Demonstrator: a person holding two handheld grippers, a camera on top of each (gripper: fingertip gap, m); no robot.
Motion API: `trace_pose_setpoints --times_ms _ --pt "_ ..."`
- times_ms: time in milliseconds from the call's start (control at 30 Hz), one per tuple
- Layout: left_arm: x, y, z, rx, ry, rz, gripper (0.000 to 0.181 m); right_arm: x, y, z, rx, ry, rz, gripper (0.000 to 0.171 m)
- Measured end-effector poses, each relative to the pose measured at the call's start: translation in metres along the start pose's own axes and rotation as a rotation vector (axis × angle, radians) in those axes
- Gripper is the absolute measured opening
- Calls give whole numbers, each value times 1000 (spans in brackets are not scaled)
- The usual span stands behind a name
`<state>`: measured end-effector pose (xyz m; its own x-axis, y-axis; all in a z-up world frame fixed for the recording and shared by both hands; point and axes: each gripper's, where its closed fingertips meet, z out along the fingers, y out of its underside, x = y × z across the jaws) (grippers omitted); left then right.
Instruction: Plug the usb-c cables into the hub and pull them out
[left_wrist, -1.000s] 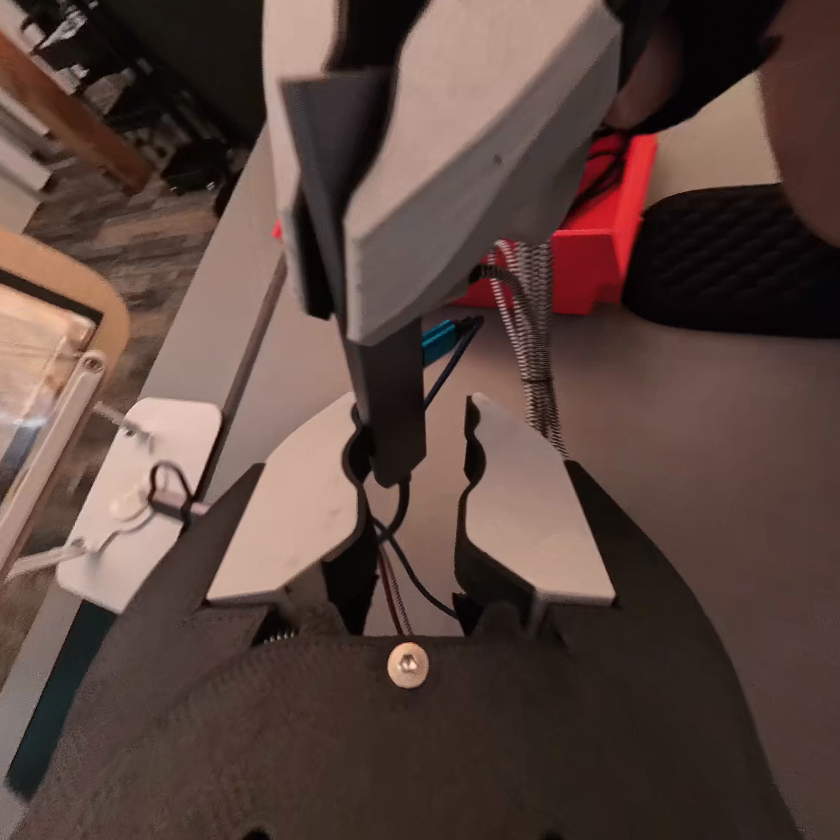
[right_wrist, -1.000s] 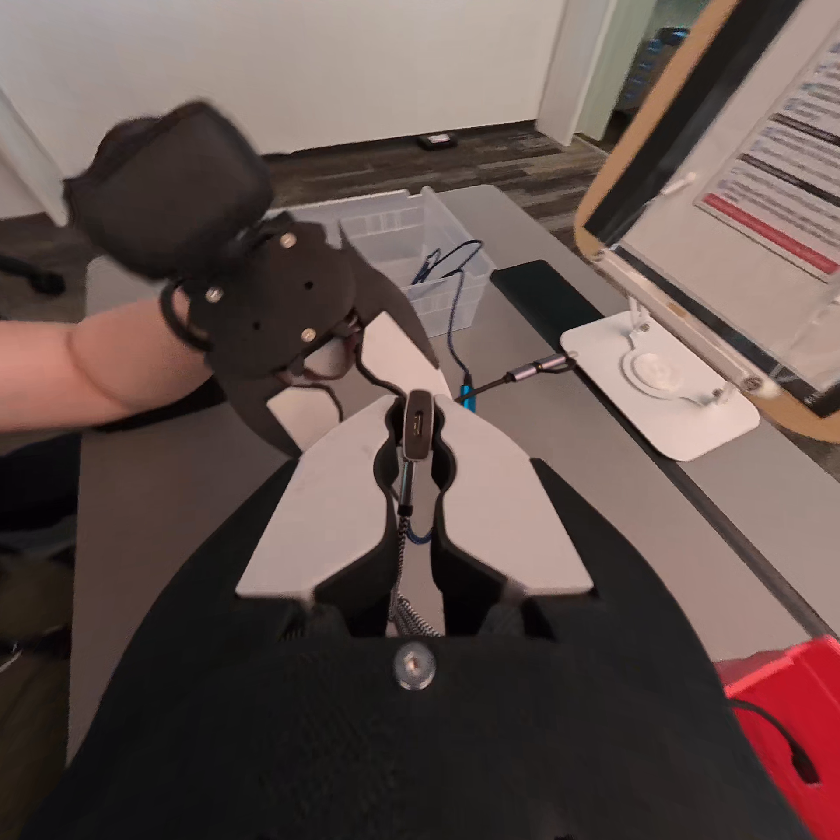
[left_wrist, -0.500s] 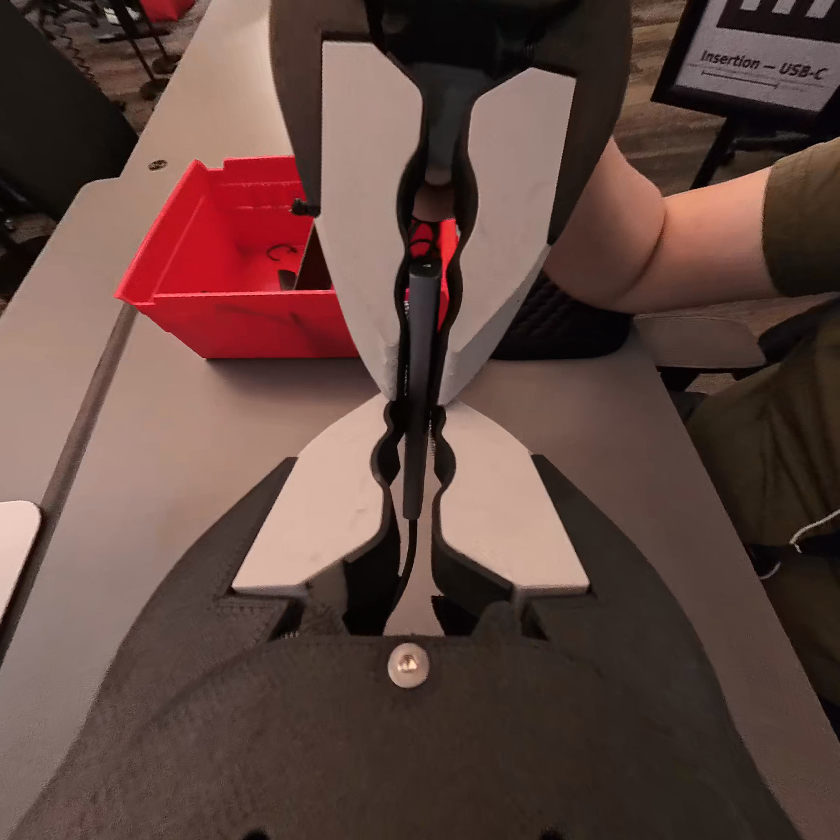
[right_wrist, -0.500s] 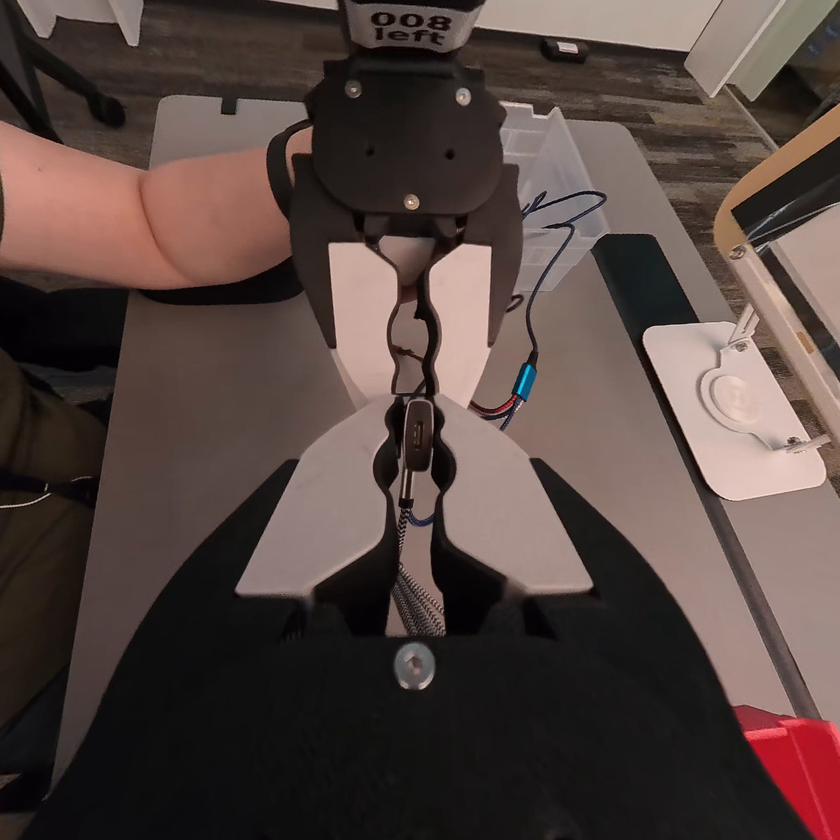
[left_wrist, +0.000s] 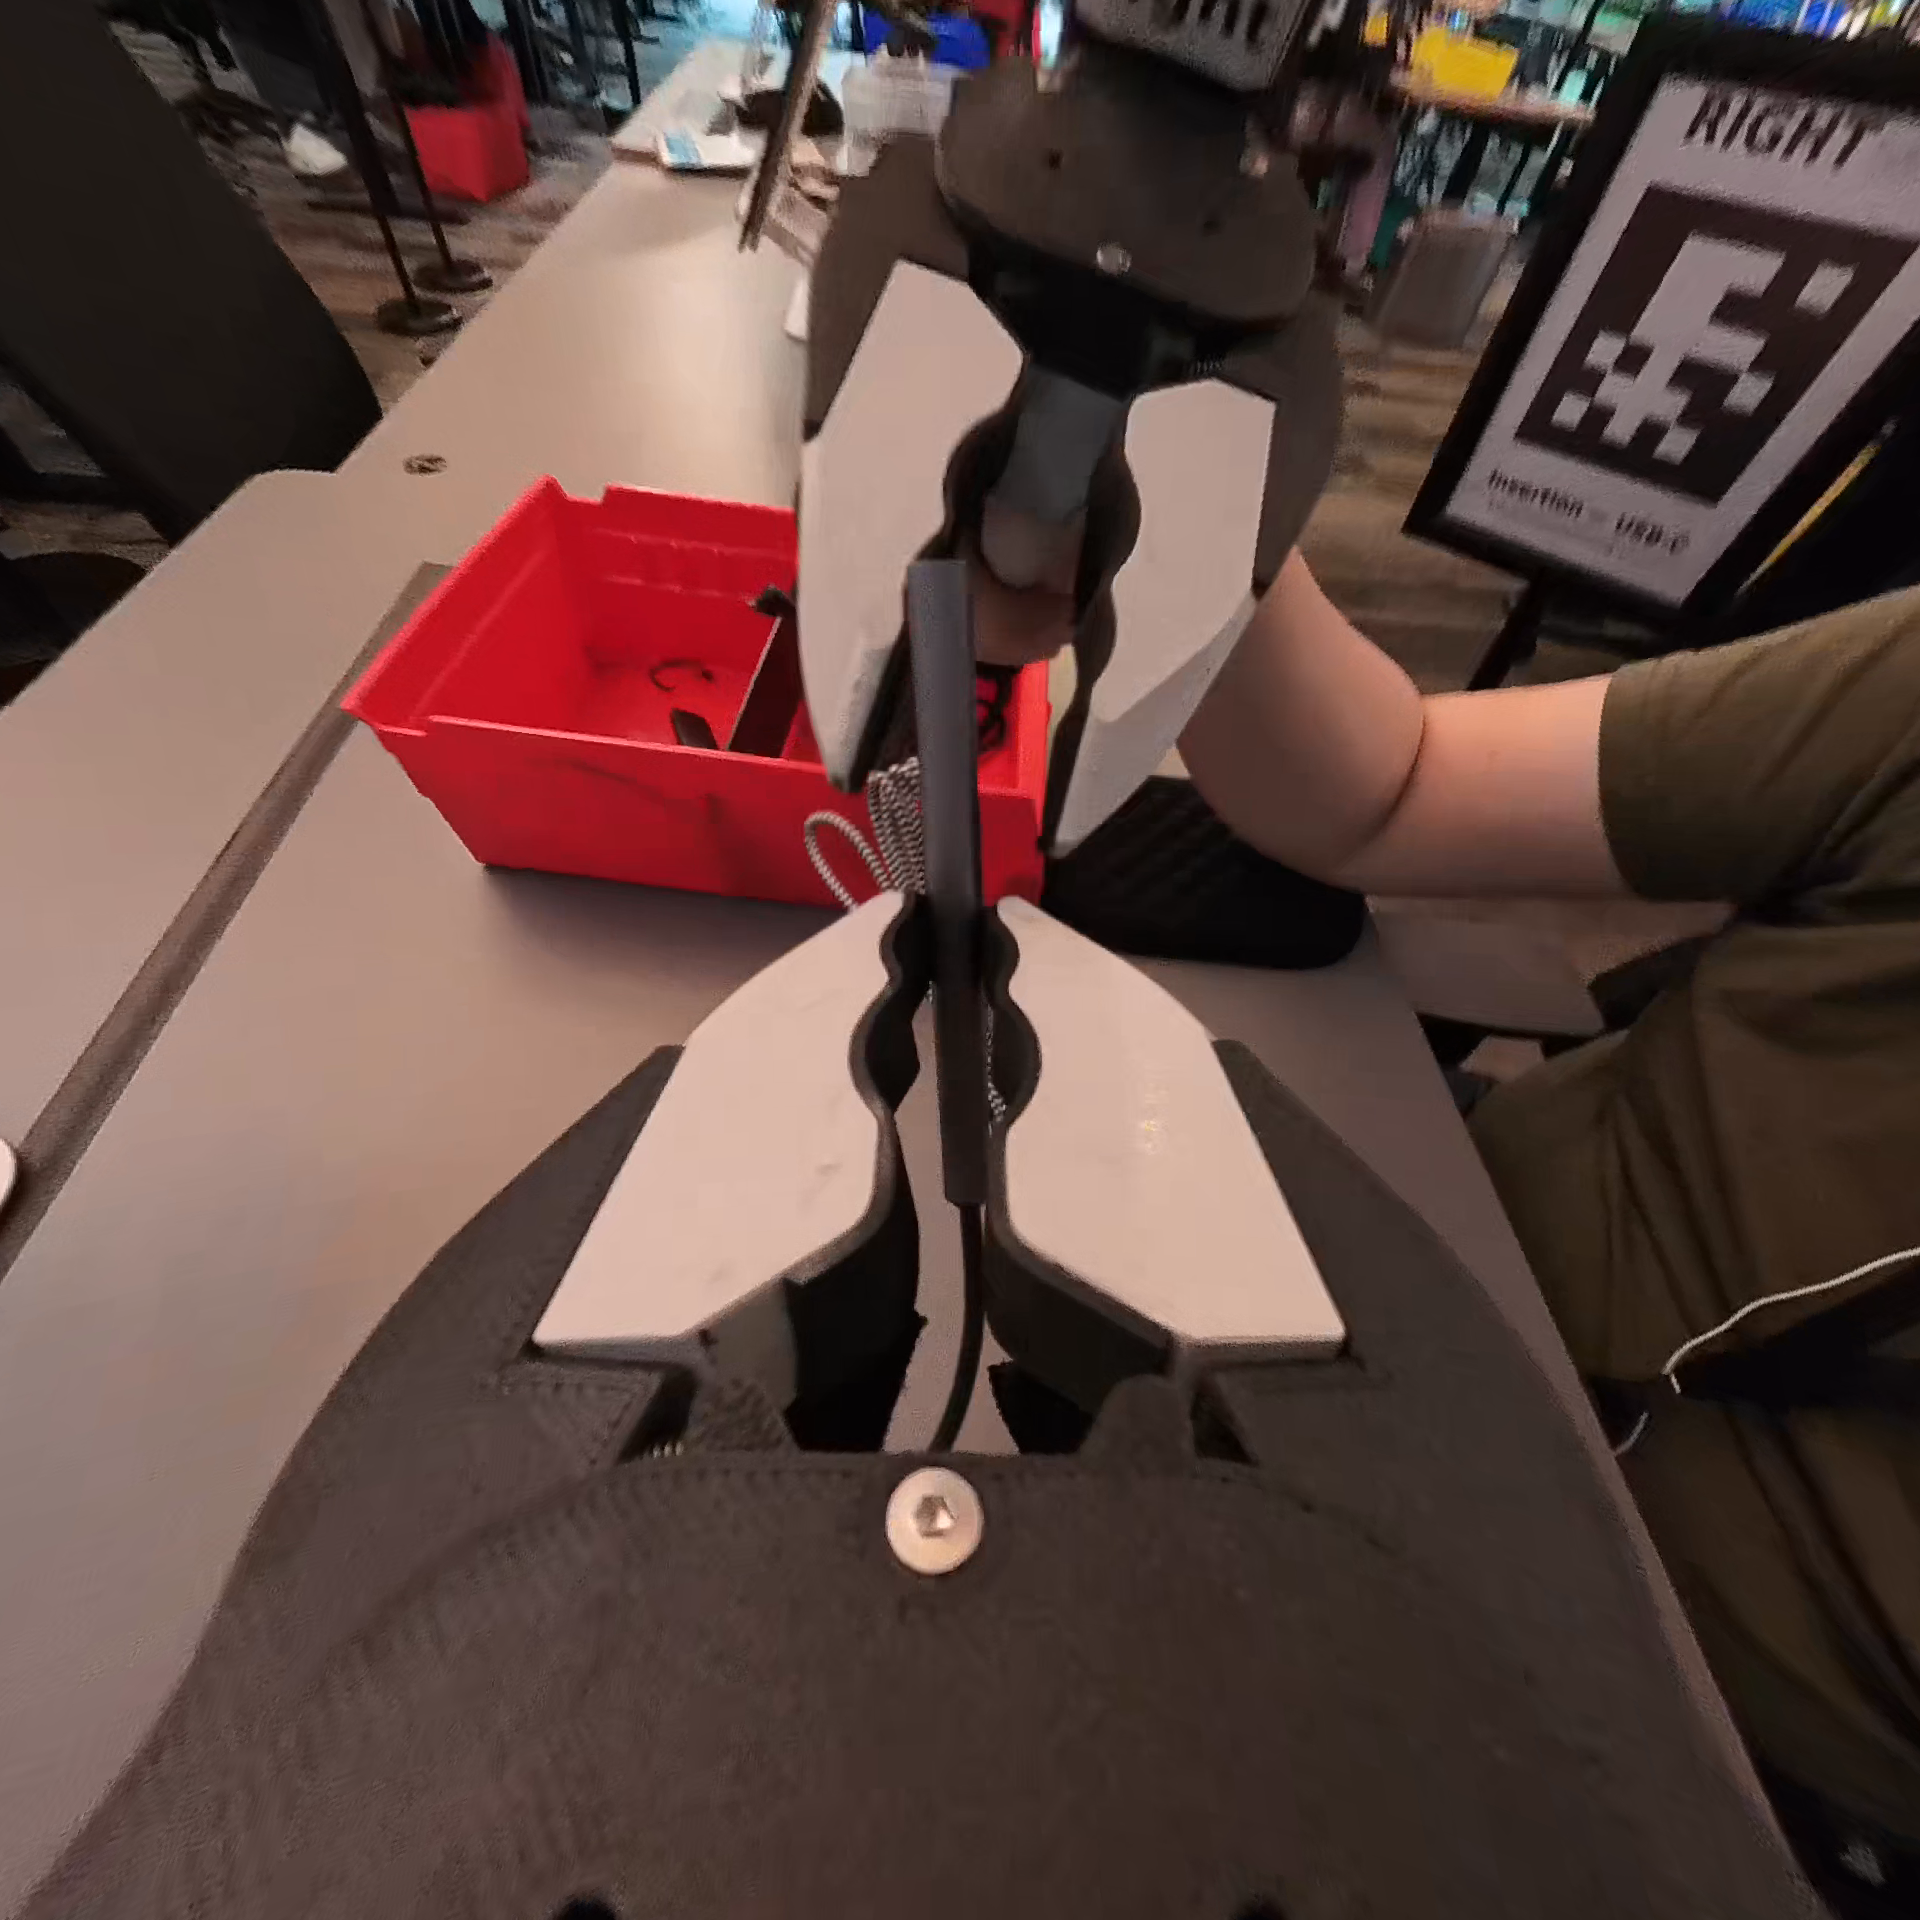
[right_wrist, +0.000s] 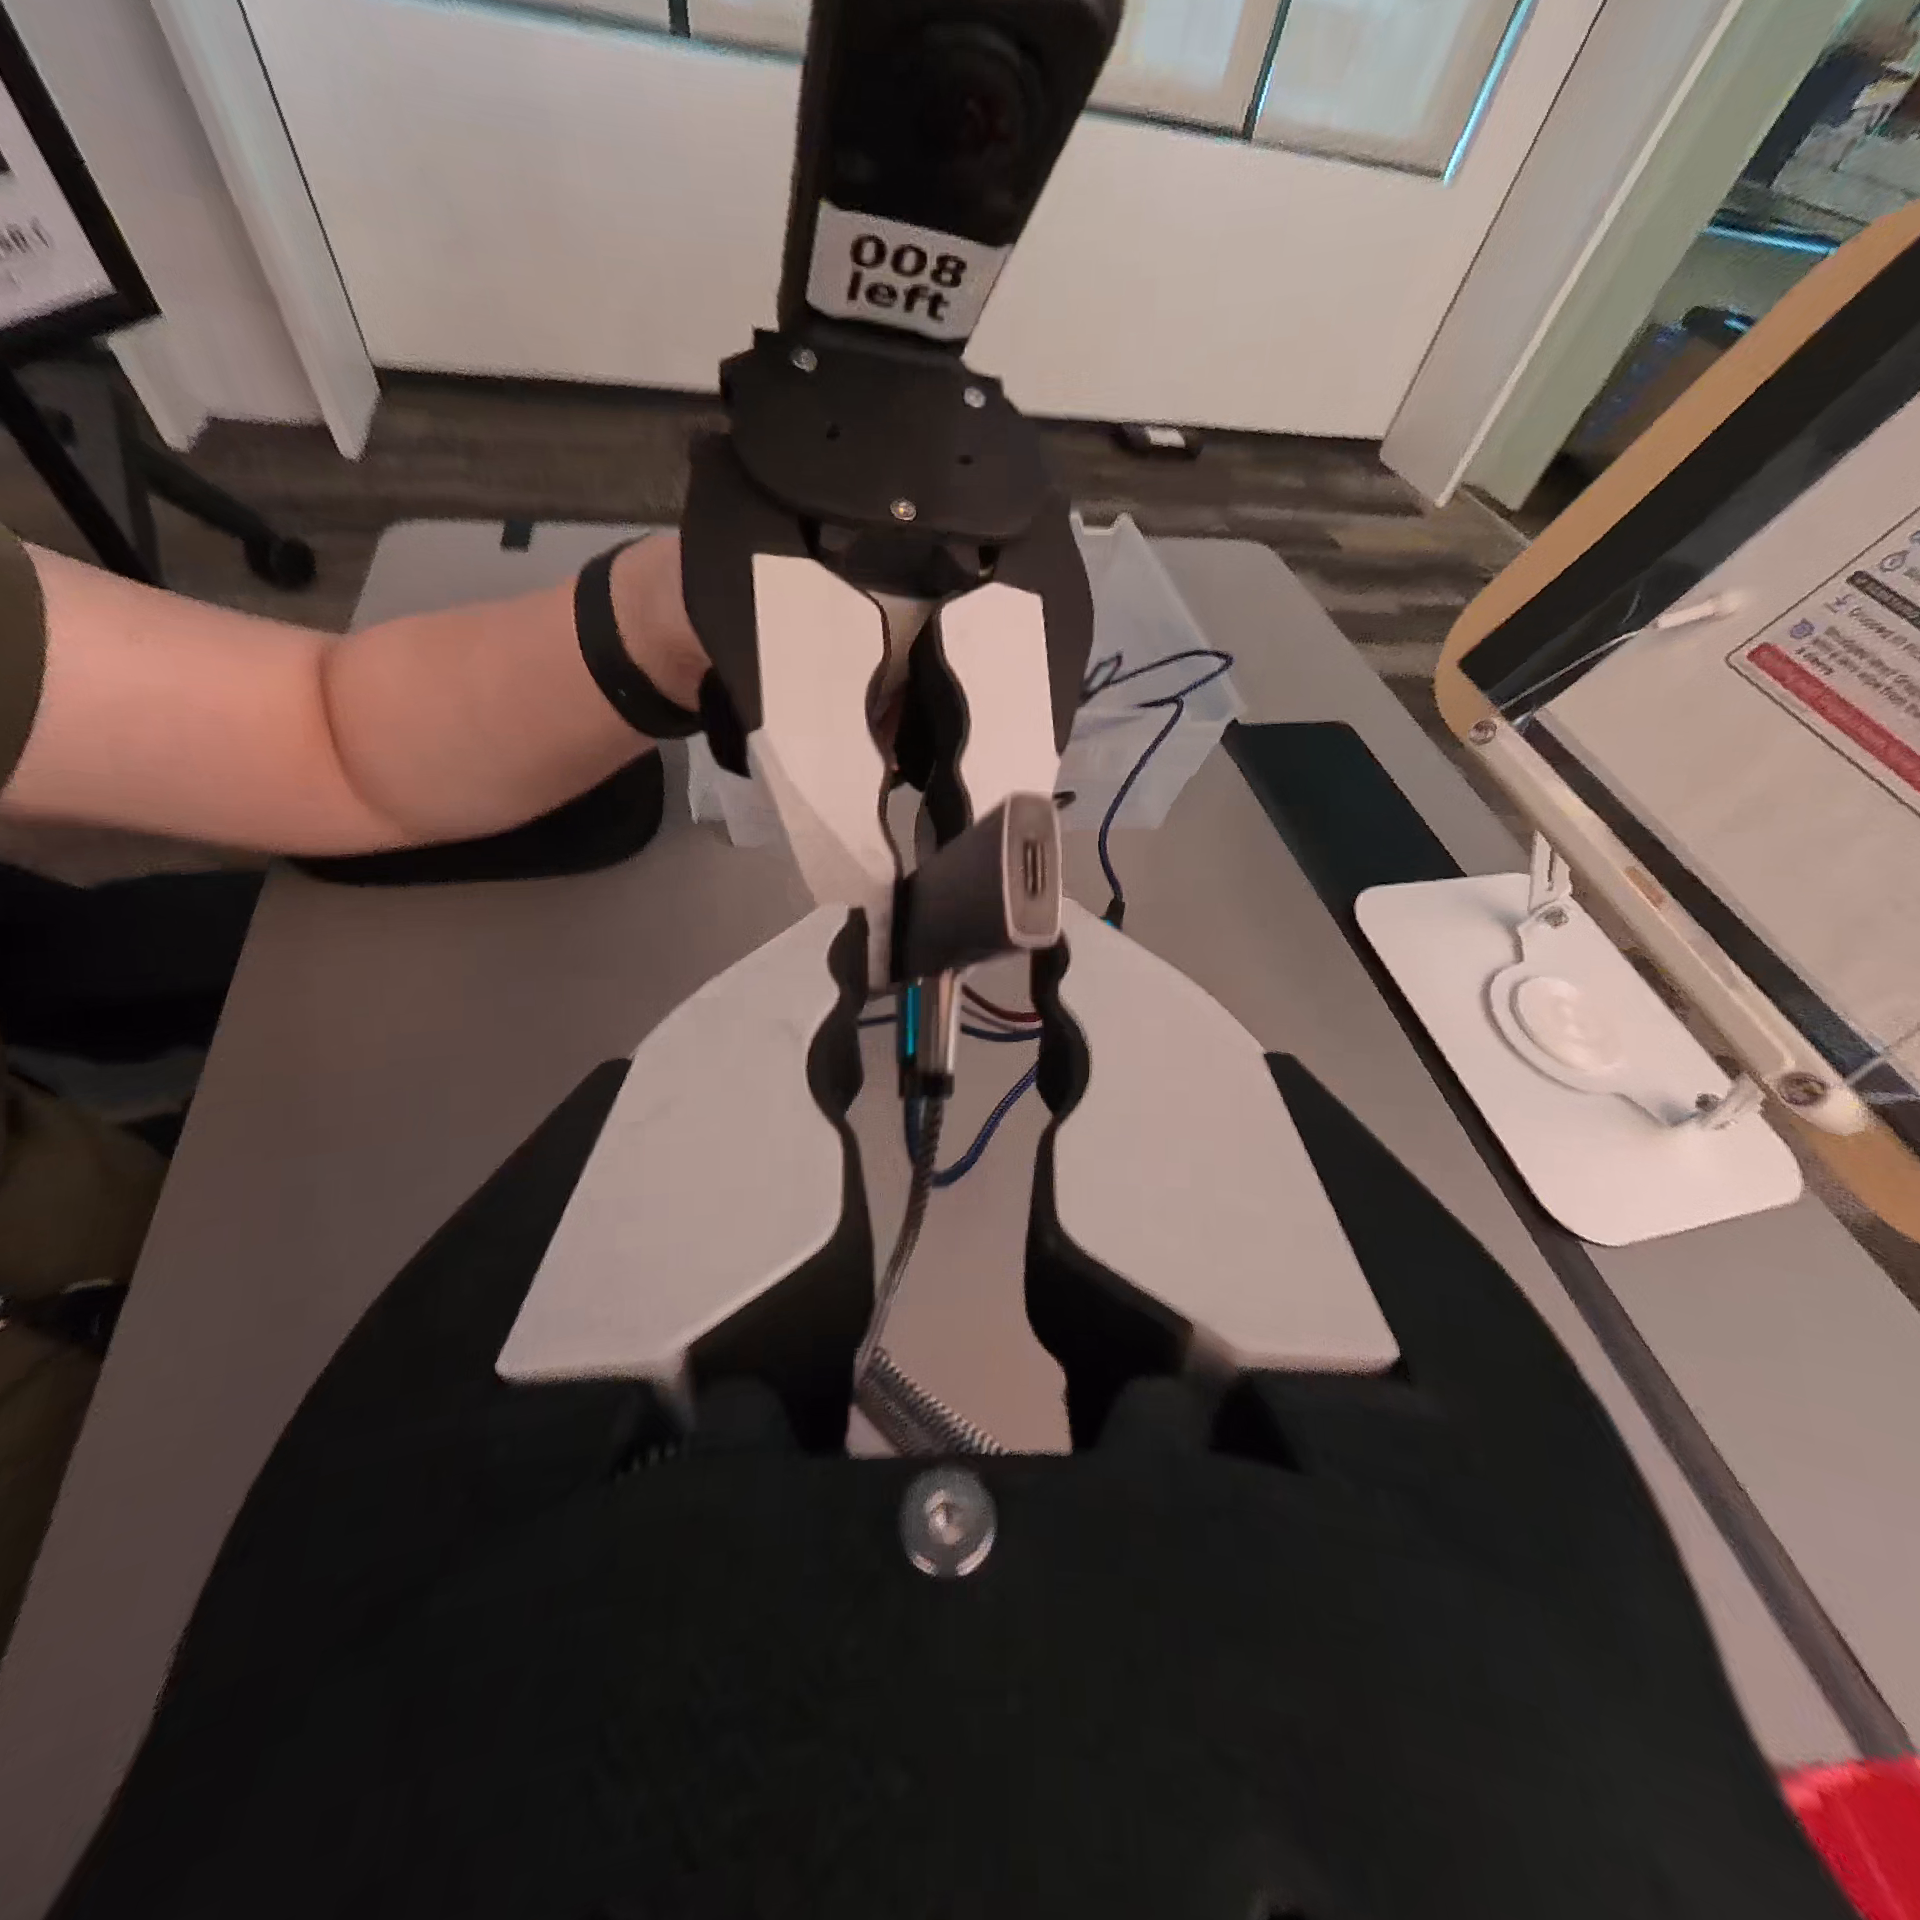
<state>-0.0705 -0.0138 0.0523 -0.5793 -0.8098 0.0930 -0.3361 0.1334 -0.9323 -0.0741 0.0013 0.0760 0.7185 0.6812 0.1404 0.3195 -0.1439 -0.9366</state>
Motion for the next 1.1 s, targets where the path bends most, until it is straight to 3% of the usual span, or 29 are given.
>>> trace_pose_setpoints --times_ms 267,333,700,900,1100 --pt "-7 -14 -24 98 -11 -45 8 11 6 0 75 -77 108 21" --pt "-7 -15 -24 100 -18 -42 8 5 3 1 100 -121 98 7" --pt "4 -16 -26 110 65 -109 18 -3 8 5 30 -134 68 7" --pt "1 -9 -25 69 76 -156 9 -6 13 9 -9 -122 13 7" --pt "1 -27 -39 162 79 -176 8 -1 -13 7 247 -184 153 13"
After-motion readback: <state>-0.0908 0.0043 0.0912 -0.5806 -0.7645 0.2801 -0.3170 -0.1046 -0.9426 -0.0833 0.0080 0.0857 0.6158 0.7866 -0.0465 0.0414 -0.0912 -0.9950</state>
